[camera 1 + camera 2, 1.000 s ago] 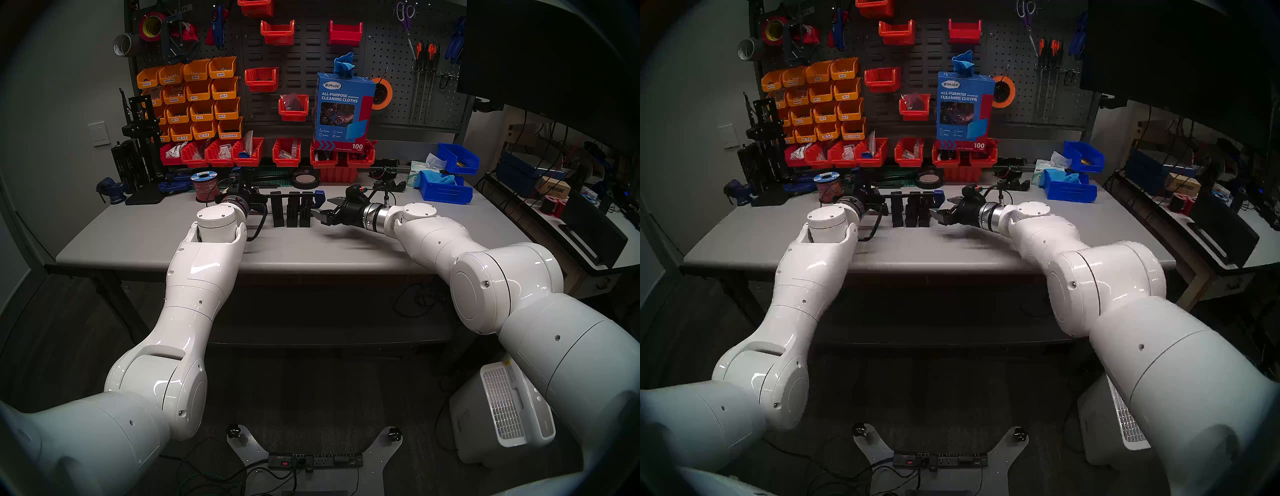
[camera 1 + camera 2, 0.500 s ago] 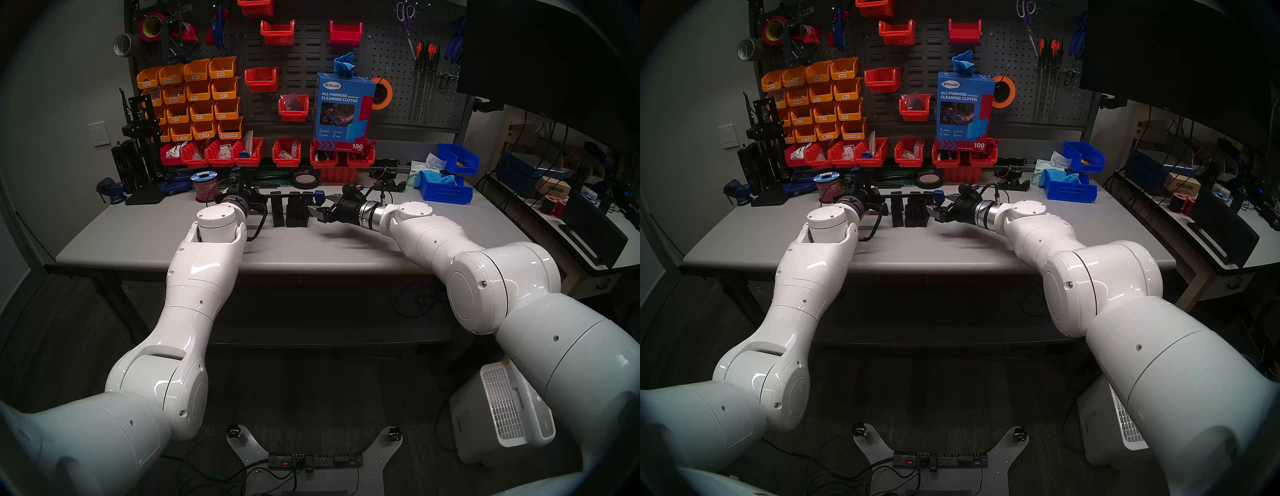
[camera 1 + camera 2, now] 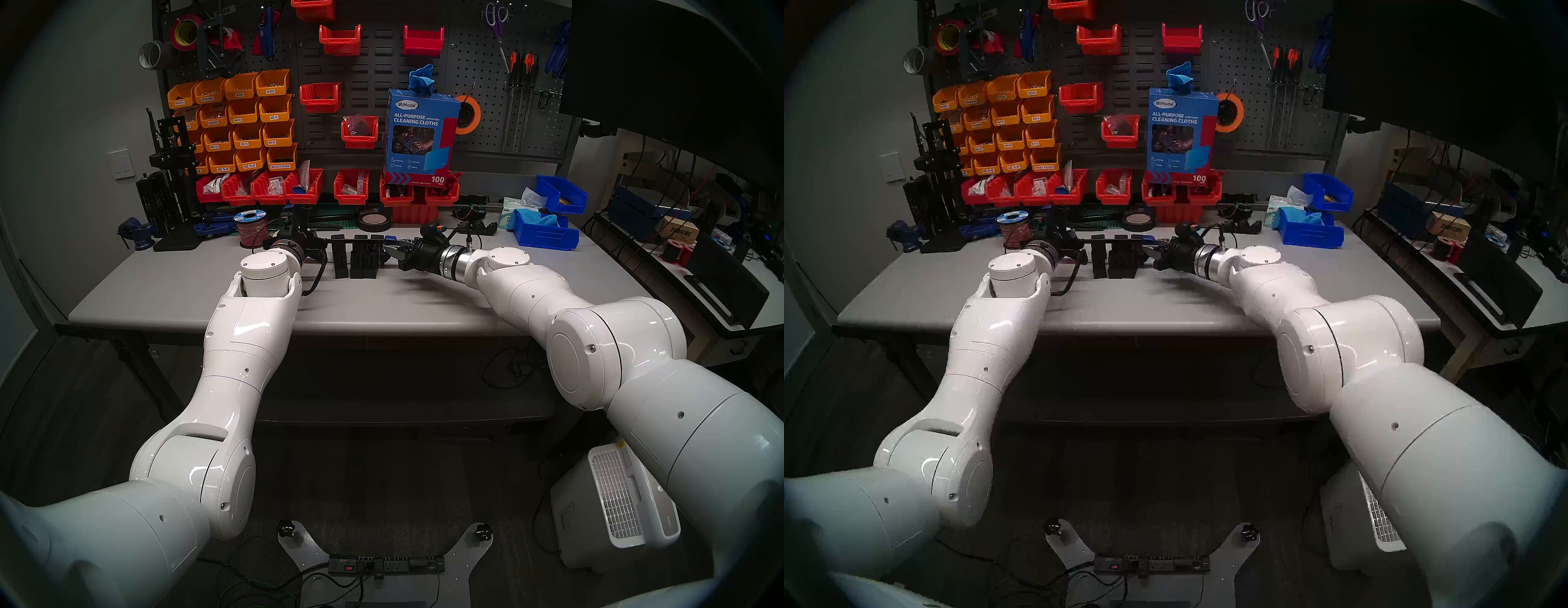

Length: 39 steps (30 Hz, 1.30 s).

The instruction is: Clamp the two 3D printed pieces together with the clamp

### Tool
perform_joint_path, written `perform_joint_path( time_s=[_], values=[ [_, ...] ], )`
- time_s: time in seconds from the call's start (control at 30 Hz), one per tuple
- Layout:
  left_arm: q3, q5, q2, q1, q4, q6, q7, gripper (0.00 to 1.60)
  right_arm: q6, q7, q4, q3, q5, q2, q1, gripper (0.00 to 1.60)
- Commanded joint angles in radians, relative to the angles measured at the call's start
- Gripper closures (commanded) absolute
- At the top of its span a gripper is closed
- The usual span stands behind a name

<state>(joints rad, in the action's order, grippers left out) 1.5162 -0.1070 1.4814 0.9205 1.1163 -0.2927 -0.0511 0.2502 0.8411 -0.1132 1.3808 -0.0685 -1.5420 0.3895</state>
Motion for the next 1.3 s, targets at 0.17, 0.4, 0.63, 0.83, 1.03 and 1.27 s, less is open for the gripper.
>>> perform_joint_path(
  time_s=[0.17, 0.4, 0.63, 0.83, 1.03, 1.27],
  values=[
    [0.005, 0.001, 0.005, -0.056, 0.043, 0.02, 0.004, 1.6, 0.026, 0.001, -0.027, 0.006, -0.005, 0.011, -0.034, 1.6],
    [0.008, 0.003, 0.007, -0.056, 0.043, 0.02, 0.007, 1.6, 0.031, 0.003, -0.026, 0.007, -0.005, 0.015, -0.032, 1.6],
    [0.011, 0.006, 0.009, -0.056, 0.042, 0.019, 0.009, 1.6, 0.036, 0.004, -0.026, 0.008, -0.005, 0.017, -0.031, 1.6],
    [0.013, 0.009, 0.01, -0.056, 0.042, 0.019, 0.011, 1.6, 0.039, 0.003, -0.025, 0.008, -0.005, 0.016, -0.031, 1.6],
    [0.016, 0.012, 0.012, -0.055, 0.043, 0.019, 0.013, 1.6, 0.042, 0.003, -0.025, 0.008, -0.005, 0.016, -0.03, 1.6],
    [0.019, 0.015, 0.014, -0.055, 0.042, 0.019, 0.015, 1.6, 0.045, 0.004, -0.025, 0.008, -0.005, 0.016, -0.03, 1.6]
  ],
)
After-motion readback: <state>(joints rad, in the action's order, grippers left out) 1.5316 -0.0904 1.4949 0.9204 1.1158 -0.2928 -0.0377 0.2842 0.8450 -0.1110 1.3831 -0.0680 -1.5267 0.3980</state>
